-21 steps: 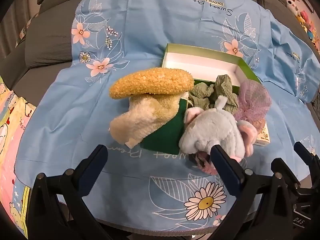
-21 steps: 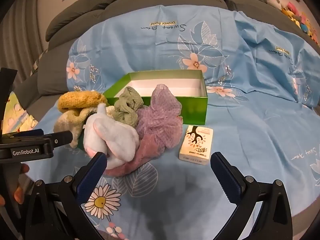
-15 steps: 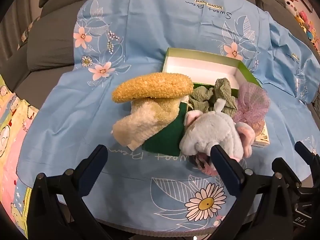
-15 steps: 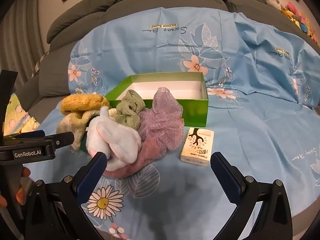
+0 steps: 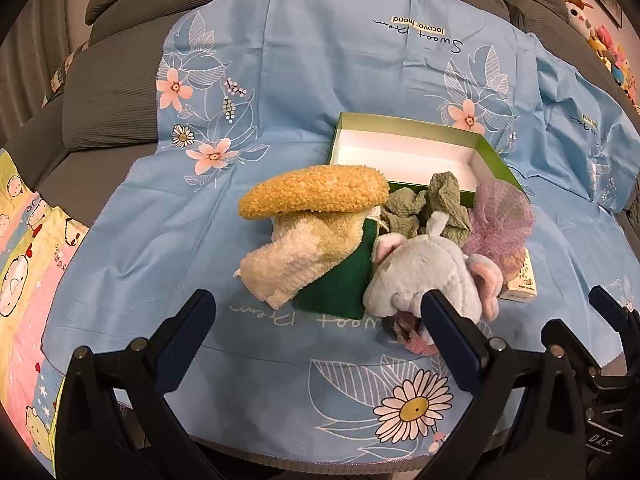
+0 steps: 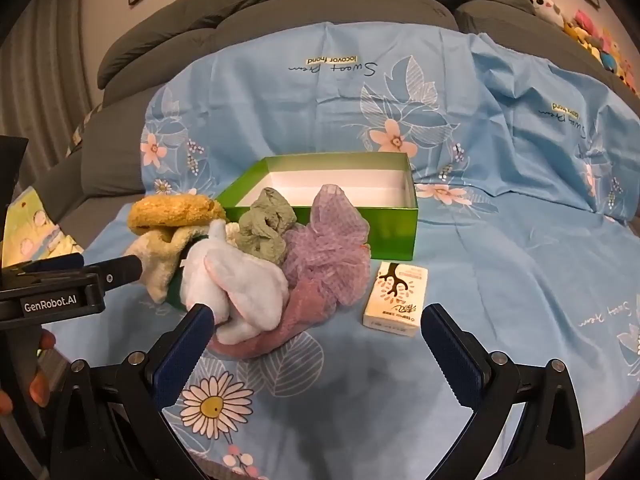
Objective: Organize soft objects
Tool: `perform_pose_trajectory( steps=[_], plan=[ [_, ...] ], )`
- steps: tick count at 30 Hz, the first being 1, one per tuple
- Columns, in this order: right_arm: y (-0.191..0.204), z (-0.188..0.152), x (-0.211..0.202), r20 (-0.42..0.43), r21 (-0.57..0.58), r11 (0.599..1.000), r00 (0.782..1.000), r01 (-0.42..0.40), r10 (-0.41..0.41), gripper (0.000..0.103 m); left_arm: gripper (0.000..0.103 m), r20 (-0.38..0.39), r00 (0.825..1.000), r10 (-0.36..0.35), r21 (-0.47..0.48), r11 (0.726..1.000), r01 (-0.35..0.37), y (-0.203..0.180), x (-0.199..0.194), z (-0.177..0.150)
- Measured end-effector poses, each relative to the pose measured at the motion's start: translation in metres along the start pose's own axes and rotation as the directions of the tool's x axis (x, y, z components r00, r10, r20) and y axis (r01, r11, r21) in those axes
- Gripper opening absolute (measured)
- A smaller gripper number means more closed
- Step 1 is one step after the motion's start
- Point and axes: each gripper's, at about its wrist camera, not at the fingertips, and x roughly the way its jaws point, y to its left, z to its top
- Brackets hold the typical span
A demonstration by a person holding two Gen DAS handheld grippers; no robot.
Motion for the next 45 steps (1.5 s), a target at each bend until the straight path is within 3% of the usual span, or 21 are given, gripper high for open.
perform_pose_trajectory(
  steps=[26,45],
  plan=[
    [0.002,-0.004,-0.001,0.011,-0.001,0.999,0.999,-0.039,0.039,0.103,0.102,0.011,1.0,-0.025,0.018,1.0,0.025,-0.005,0.001,-0.005],
    [0.009,-0.008,0.003,0.009,-0.029,0.996,0.997,-0.082,0.082,0.103,0.102,-0.026,0.999,-0.028,0.035,0.999,0.029,-0.007,0.011,-0.009]
  ],
)
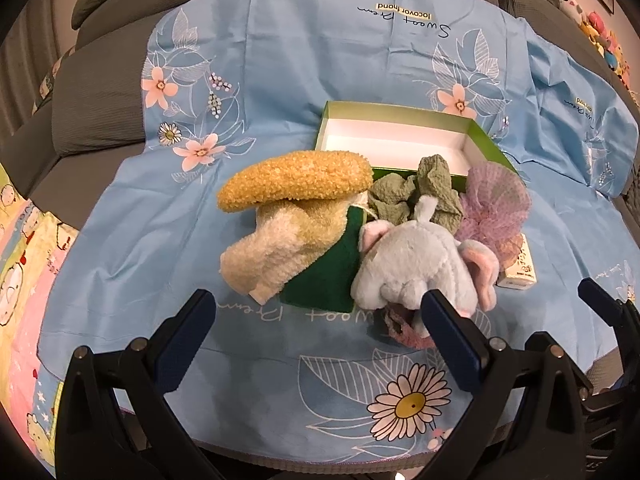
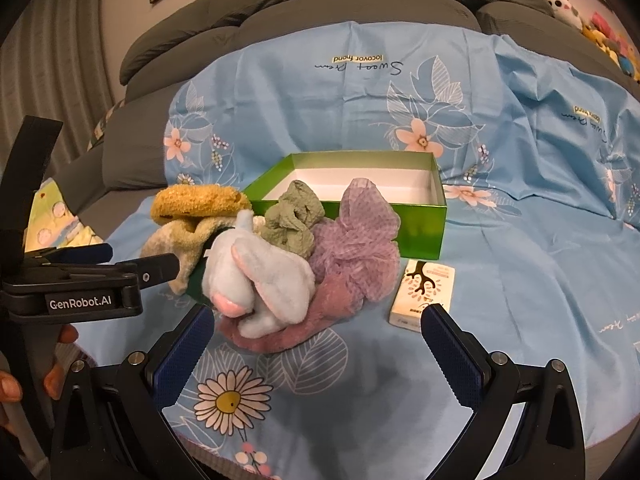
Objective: Organize soft objects
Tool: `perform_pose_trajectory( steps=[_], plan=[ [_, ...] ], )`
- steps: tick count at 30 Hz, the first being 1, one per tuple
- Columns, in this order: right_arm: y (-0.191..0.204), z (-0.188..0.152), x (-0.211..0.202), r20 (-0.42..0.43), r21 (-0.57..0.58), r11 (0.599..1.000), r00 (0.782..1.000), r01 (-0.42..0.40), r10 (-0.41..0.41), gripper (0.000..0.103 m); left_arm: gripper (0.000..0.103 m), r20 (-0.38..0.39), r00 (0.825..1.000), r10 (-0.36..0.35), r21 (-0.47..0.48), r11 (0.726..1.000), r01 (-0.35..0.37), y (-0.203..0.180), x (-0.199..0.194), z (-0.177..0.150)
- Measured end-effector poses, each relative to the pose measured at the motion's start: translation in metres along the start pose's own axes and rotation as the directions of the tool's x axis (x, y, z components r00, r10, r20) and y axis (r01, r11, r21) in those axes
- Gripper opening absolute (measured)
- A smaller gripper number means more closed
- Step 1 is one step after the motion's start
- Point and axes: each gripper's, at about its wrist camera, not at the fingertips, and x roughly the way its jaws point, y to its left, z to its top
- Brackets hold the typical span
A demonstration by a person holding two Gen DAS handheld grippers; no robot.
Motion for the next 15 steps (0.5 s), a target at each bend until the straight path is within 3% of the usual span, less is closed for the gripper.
perform_pose_trajectory(
  steps=[3,7,15],
  plan=[
    [0.0,-0.001,0.0,-0.002,-0.001,1.0,1.0,-0.015,0.015,0.103,0.102,-0.015,0.997,-0.075,-0.031,0.997,0.075,0.007,0.002,0.001],
    [0.003,-0.002,0.0,-0.002,-0.012,0.997,0.997,-0.072,0.072,0.103,0.102,-0.039,0.975,-0.219,-0.097,0.972,0.215,0.02,0.008,0.0],
    [0.015,-0.012,0.008,-0.016,-0.057,0.981,0.982,-0.188,0.187,0.103,0.102,-0.056,0.938,-0.343,-0.136,0.933,0.333,0.026,0.013,-0.004]
  ],
)
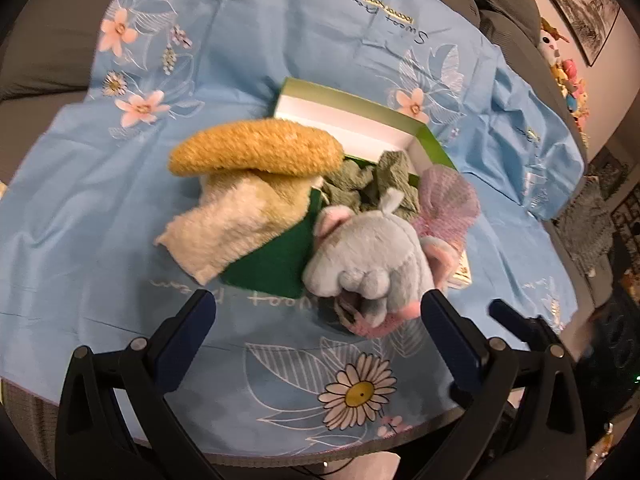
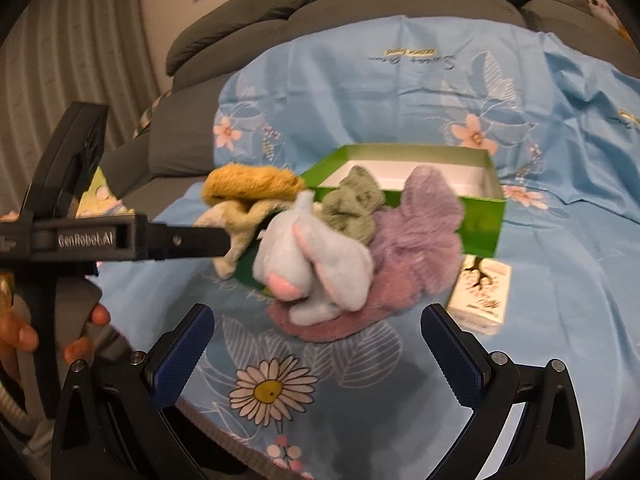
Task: Organize soft objects
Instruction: 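Grasp the grey plush toy with the left gripper and lift it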
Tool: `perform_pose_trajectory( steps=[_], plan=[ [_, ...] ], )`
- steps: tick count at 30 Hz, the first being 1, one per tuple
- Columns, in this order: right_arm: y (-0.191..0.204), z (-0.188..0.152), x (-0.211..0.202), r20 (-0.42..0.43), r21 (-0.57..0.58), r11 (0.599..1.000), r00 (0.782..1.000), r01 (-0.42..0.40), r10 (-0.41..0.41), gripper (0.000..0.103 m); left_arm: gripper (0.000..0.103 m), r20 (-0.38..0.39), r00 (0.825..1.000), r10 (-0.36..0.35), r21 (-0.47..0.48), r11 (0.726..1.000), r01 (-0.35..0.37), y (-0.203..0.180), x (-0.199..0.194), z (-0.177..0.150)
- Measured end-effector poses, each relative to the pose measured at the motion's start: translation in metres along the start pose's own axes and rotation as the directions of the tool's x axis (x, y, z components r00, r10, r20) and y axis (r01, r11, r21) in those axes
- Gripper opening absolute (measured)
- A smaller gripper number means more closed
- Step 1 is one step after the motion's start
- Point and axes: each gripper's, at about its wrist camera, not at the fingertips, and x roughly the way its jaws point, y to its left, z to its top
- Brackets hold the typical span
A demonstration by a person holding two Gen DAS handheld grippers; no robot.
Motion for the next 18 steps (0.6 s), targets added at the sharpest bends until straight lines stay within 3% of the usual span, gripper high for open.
perform_pose_trajectory(
  steps=[3,18],
  plan=[
    [0.001,-0.004,0.006,-0.008,0.002,1.0,1.0,-0.029,0.029,0.103,0.102,-0.017,0.999,-0.038,-0.01,0.999,0.038,0.001,0.004,0.001],
    [-0.002,0.009,0.04,-0.009,-0.099,0.994,0.998,-0.056,0.055,0.103,0.102,-0.081,0.997,-0.016,0.112,0.993,0.025,-0.022,0.045,0.019]
  ],
)
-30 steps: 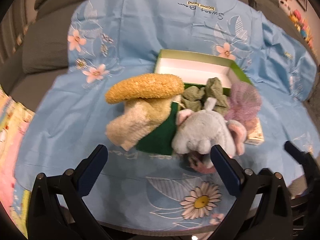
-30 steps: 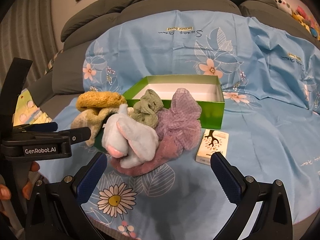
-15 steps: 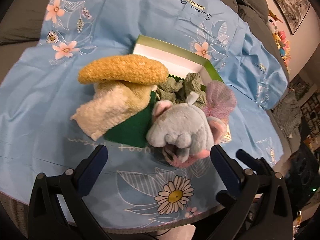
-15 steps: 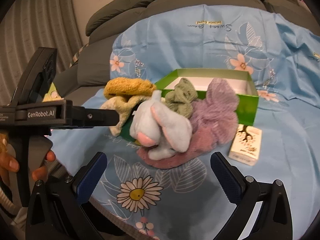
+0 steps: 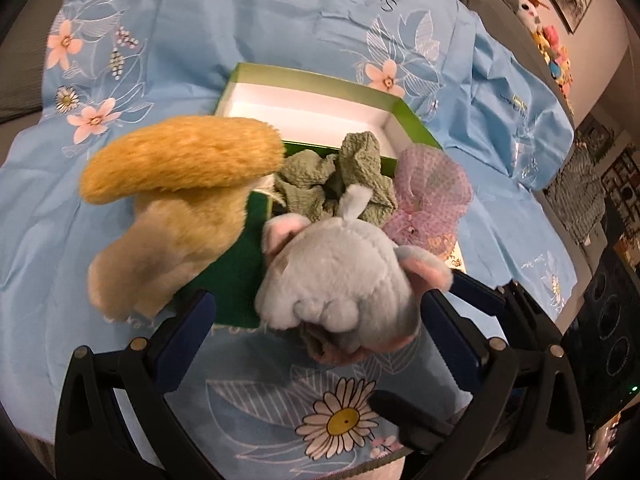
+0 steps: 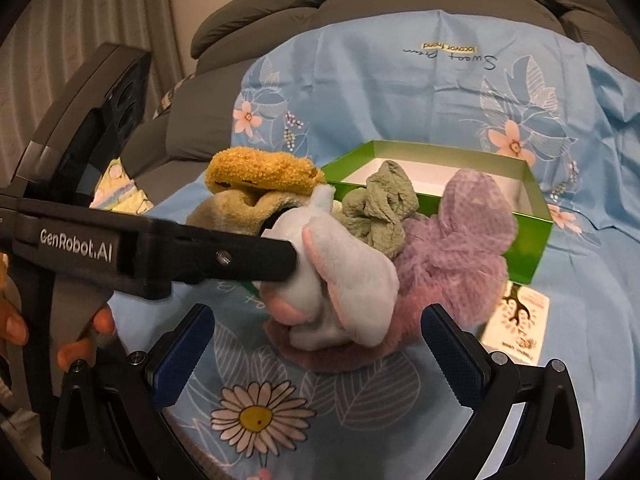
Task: Organize soft objects
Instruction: 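Grasp the grey plush toy with the left gripper and lift it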
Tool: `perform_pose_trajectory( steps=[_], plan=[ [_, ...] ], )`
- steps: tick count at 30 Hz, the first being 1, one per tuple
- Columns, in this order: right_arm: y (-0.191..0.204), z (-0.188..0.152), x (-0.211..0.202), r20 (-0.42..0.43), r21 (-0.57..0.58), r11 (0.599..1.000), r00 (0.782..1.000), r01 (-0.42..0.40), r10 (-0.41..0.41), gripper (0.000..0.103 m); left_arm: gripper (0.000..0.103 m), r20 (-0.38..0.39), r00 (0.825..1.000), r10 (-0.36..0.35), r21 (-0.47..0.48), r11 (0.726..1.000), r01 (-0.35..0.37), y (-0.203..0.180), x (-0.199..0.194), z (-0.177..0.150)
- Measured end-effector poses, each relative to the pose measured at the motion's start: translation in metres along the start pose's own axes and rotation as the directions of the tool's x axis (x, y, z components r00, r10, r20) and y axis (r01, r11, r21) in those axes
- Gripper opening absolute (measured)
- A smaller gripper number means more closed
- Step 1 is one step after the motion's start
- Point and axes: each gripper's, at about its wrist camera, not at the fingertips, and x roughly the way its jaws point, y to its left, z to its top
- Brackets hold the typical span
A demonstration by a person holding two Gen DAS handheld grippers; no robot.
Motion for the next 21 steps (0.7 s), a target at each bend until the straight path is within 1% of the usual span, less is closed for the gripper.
perform_pose_trajectory(
  steps=[4,7,8,9,11,13,14,17,21],
  plan=[
    [-0.006,0.005,0.012,-0.003,-0.002,1.0,1.0,-0.013,0.013,0.103,0.101,-0.024,1.0,-0.001,0.005,1.0,0.001,0.001,0.011,0.006],
    [-0.012,0.01,0.021,-0.005,0.006,0.999,0.999,-0.033,0.033,0.103,0.101,-0.04,0.999,-0.027,-0.001,1.0,0.027,0.001,0.017,0.009],
    [-0.013,0.011,0.024,-0.007,0.01,0.999,0.999,-0.039,0.039,0.102,0.098,-0.042,0.999,-0.033,-0.001,0.999,0.033,0.001,0.018,0.009],
    [-0.014,0.011,0.026,-0.008,0.014,0.999,0.999,-0.044,0.044,0.1,0.094,-0.046,0.998,-0.041,-0.002,0.999,0.041,0.002,0.019,0.009],
    [-0.016,0.011,0.028,-0.011,0.019,0.999,0.999,-0.05,0.051,0.092,0.091,-0.053,0.997,-0.055,-0.007,0.998,0.055,0.003,0.021,0.009],
    [-0.018,0.011,0.031,-0.02,0.021,0.998,0.998,-0.059,0.059,0.08,0.088,-0.059,0.996,-0.068,-0.015,0.998,0.067,0.004,0.023,0.009],
    [-0.018,0.011,0.033,-0.028,0.021,0.998,0.998,-0.061,0.062,0.08,0.082,-0.065,0.995,-0.082,-0.024,0.996,0.081,0.005,0.025,0.009],
    [-0.018,0.009,0.036,-0.037,0.006,0.998,0.998,-0.055,0.055,0.078,0.082,-0.066,0.995,-0.076,-0.027,0.997,0.074,0.005,0.025,0.008],
    [-0.019,0.008,0.034,-0.025,0.003,0.998,0.998,-0.06,0.06,0.072,0.08,-0.056,0.997,-0.061,-0.026,0.998,0.06,0.002,0.023,0.009]
  ],
)
